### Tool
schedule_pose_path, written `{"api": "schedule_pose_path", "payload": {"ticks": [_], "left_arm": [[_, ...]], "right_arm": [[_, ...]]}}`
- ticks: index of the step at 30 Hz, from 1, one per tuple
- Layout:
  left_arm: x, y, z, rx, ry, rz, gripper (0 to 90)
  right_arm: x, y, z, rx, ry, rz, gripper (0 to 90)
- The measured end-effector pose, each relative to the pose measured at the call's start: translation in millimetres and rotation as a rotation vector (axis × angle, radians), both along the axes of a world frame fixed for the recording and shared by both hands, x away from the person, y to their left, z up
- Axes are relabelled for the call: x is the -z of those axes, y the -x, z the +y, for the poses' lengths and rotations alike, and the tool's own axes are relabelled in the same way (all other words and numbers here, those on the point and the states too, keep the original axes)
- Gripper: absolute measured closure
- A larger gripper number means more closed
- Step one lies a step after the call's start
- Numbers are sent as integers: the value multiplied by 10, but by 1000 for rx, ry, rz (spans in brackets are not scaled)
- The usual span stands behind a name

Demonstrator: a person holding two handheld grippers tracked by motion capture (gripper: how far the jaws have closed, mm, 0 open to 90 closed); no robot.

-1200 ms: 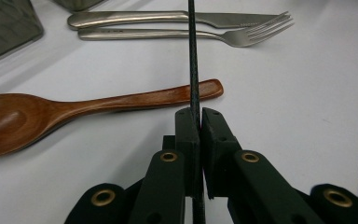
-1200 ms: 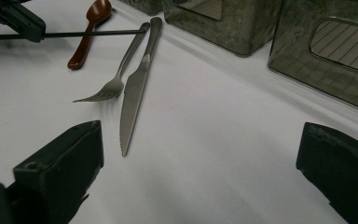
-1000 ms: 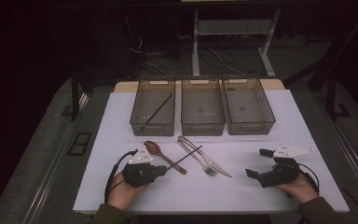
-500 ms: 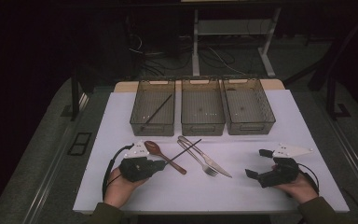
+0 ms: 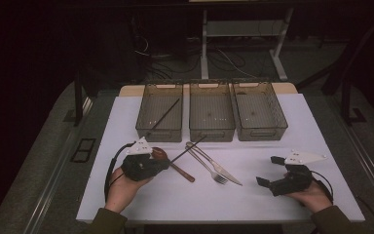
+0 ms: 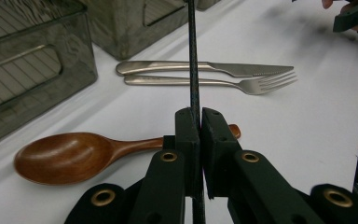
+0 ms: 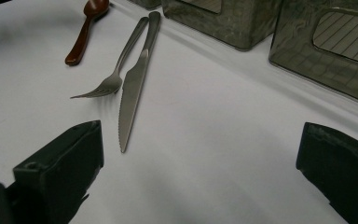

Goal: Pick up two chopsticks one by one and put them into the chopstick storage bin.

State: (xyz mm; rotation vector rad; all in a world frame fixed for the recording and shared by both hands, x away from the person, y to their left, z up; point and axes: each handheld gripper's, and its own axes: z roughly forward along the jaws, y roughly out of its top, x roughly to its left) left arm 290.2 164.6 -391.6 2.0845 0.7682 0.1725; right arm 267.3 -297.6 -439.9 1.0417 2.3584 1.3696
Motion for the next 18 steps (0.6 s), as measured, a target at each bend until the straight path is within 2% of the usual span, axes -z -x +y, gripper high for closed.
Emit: {"api": "schedule_pose_path", "payload": {"ticks": [18], "left_arm": [[-154,-228,68,-57,25,-1,845]], "right_arm": [[2,0,0,3,-1,-1,1]]}}
